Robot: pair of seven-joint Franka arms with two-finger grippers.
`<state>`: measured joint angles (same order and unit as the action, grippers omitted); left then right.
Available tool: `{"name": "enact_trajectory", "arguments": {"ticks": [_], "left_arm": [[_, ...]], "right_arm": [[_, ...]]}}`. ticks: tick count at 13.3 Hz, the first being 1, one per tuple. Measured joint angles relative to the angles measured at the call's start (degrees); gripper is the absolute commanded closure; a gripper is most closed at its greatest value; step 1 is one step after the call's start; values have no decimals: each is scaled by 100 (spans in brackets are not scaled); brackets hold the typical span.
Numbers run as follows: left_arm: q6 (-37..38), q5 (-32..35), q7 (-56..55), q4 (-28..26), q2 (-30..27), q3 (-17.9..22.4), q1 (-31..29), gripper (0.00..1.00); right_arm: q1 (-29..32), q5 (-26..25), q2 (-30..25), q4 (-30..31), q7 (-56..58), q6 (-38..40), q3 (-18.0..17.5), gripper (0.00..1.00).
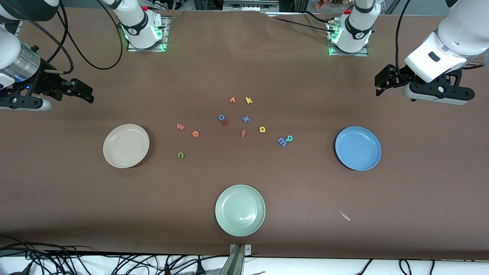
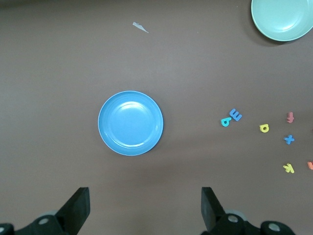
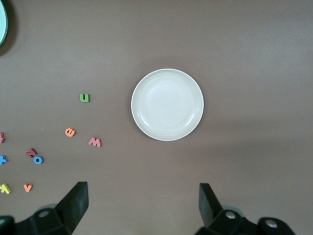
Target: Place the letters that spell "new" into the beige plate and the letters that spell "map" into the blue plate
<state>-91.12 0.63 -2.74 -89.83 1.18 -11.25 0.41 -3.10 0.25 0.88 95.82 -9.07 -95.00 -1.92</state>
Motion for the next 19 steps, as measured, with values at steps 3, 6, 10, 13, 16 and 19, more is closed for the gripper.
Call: {"name": "enact_trajectory", "arguments": {"ticks": [3,6,10,13,16,19], "left_arm": [[0,0,0,0,1,-1,0,0],[-20,0,0,101,70,-15,33,0],[-3,0,2,238,288,-148,72,0],[-4,3,2,238,680,-377,104,0],[-19,348,1,242,1244,-469,184,0],[-244,371,-338,246,1915,-480,262,0]], "right_arm": [[0,0,0,0,0,0,0,0],[0,0,0,0,0,0,0,0],[0,0,2,0,0,0,0,0],[0,0,8,1,0,3,0,0],[-3,10,24,3,4,2,-3,0],[-76,25,124,4,9,2,-56,0]]}}
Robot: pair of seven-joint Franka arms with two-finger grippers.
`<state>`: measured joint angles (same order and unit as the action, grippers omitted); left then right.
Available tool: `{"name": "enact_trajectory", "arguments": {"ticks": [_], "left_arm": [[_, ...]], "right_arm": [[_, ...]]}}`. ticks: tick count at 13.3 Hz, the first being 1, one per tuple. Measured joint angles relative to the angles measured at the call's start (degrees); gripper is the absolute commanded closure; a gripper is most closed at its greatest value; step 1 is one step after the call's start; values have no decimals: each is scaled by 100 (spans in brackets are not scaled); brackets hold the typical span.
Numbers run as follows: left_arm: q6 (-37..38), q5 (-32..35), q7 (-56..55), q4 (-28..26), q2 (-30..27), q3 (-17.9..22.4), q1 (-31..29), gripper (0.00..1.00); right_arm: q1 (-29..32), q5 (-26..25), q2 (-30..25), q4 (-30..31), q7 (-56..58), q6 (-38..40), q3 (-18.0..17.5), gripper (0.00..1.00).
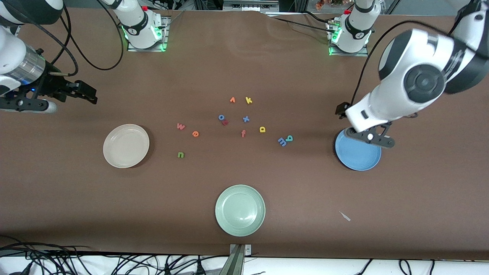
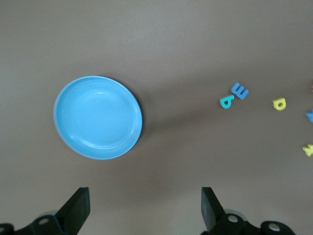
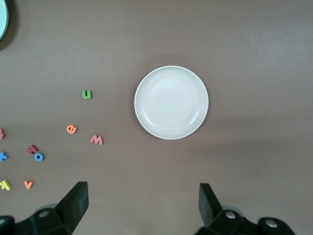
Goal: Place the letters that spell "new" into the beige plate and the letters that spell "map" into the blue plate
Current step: 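Move the left gripper to the blue E while the right gripper reaches the pink w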
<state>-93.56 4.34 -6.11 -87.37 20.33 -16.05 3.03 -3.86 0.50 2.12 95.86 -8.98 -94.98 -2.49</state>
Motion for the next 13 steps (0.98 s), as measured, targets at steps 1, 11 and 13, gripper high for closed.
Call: {"name": "enact_trajectory", "arguments": {"ticks": [1,11,13], "left_arm": [[-154,0,-517,3,226,-6,92,0],[-1637,-138,-4997,-104,1440,-60,1180,0],[-1968,205,-5688,-116,1758,-59,1506,8]], "right_arm": [[-54,4,51,2,0,0,-12,0],[-1121,16,1075,47,100,-540,-61,0],[-1135,16,1201,222,438,-895,-60,0]]}}
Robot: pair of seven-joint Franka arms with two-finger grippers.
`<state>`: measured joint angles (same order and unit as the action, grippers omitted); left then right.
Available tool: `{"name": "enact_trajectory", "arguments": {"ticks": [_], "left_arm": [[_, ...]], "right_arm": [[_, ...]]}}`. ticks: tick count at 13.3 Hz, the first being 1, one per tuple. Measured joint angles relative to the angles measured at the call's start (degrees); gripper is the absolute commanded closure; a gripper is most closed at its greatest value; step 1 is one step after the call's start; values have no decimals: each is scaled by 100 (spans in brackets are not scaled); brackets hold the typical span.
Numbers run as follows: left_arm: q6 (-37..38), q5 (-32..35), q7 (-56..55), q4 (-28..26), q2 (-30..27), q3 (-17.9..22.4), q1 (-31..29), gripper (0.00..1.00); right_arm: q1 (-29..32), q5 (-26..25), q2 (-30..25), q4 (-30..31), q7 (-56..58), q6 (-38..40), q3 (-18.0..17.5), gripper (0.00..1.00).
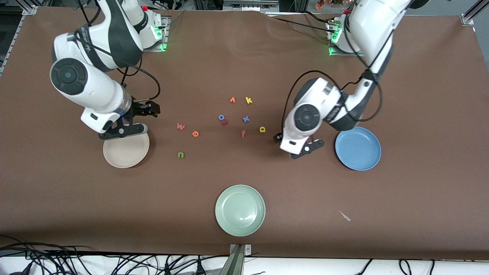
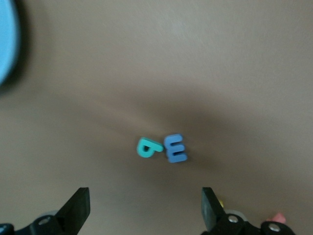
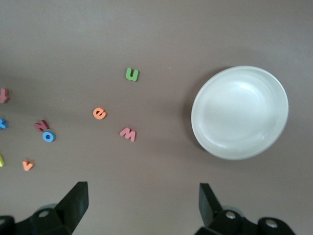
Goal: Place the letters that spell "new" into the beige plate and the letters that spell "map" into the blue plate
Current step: 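Move the left gripper to the blue E while the right gripper reaches the pink w, then grasp blue E with the left gripper while the right gripper grasps pink w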
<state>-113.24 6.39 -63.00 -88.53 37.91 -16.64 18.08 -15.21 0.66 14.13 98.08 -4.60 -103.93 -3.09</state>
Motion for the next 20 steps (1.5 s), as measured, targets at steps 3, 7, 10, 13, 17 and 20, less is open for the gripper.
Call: {"name": "enact_trajectory", "arguments": {"ticks": [3,7,10,13,17,20], "left_arm": [[-411,45,-818,-1,337,4,142,30],[-665,45,-1370,-93,507,17,213,33],[-1276,45,-1413,-438,533,75,166,38],[-1401,45,-1415,-492,532,92,130,43],[-1481,46,-1416,-497,532,98,130,44],[-1634,46,-1415,-600,532,114,115,48]], "right_arm": [[-4,0,62,581,431,-834,-38,0],[-23,-1,75,1444,1229,-1811,-156,0],[-29,-2,220,1850,2030,-2303,-165,0],[-37,-2,503,2059,2497,-2886,-168,0],[-323,-5,731,2426,2570,-3609,-187,0],[-417,-8,838,2560,2974,-3782,-187,0]]}}
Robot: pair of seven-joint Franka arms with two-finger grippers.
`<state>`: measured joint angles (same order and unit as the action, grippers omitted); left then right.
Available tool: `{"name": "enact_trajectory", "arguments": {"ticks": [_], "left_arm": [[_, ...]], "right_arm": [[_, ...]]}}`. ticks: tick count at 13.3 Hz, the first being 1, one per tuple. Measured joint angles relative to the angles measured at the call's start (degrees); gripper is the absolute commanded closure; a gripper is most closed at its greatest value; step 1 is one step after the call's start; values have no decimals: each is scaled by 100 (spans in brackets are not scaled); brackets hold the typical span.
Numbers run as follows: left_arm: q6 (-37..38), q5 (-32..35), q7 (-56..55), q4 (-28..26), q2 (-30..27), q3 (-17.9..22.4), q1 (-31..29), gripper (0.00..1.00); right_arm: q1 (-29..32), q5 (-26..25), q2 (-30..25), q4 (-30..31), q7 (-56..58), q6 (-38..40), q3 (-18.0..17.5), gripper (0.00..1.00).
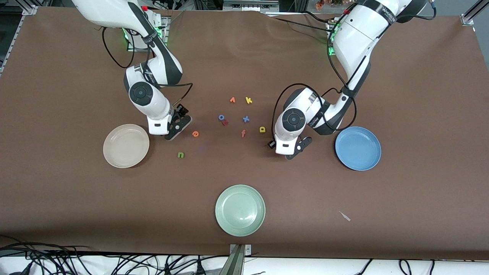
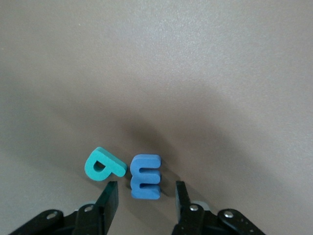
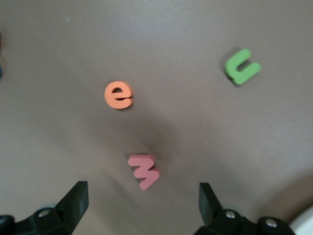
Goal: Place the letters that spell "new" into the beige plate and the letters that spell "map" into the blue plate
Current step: 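Grasp blue E with the left gripper while the right gripper grasps pink w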
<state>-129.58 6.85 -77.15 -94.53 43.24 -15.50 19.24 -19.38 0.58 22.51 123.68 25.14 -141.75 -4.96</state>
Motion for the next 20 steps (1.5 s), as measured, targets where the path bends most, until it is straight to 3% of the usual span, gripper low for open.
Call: {"name": "enact_trajectory", "arguments": {"ticks": [5,9,14,16,17,19,20], "left_arm": [[-202,0,0,-60,-12,-2,-10,100],[-202,0,3,-59,-14,-1,-37,100],[-116,6,197,41,-179,-1,-62,100],[401,12,504,209,-436,-1,-113,100],[692,15,790,295,-564,2,-178,100],[1144,20,1633,370,-811,4,-410,100],[1363,20,2127,375,-916,7,-552,100]], "right_arm": [[3,0,279,82,606,-411,12,5],[3,0,286,82,983,-419,12,28],[3,0,313,82,1072,-419,12,43],[3,0,327,82,1078,-419,12,47],[2,0,336,82,1082,-419,12,52],[-4,-1,335,78,1091,-423,11,78],[-4,-2,332,71,1092,-428,12,81]]}}
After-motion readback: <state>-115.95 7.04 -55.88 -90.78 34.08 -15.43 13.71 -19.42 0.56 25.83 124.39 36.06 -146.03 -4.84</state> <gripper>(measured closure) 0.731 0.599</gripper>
